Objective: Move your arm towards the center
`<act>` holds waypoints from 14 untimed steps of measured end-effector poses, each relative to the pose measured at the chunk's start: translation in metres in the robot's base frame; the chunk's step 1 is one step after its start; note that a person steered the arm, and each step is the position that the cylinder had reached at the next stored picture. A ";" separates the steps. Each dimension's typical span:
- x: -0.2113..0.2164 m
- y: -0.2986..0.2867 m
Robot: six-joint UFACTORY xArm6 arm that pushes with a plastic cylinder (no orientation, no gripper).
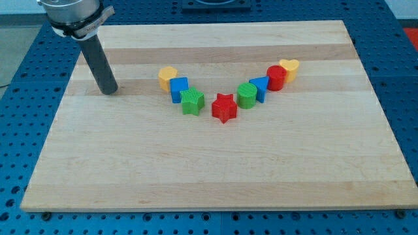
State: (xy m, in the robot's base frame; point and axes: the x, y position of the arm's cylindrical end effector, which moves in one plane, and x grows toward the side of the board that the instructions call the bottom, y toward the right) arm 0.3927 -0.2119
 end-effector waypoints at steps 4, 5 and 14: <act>0.080 -0.016; 0.098 0.035; -0.063 0.258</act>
State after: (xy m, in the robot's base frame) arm 0.3293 0.0462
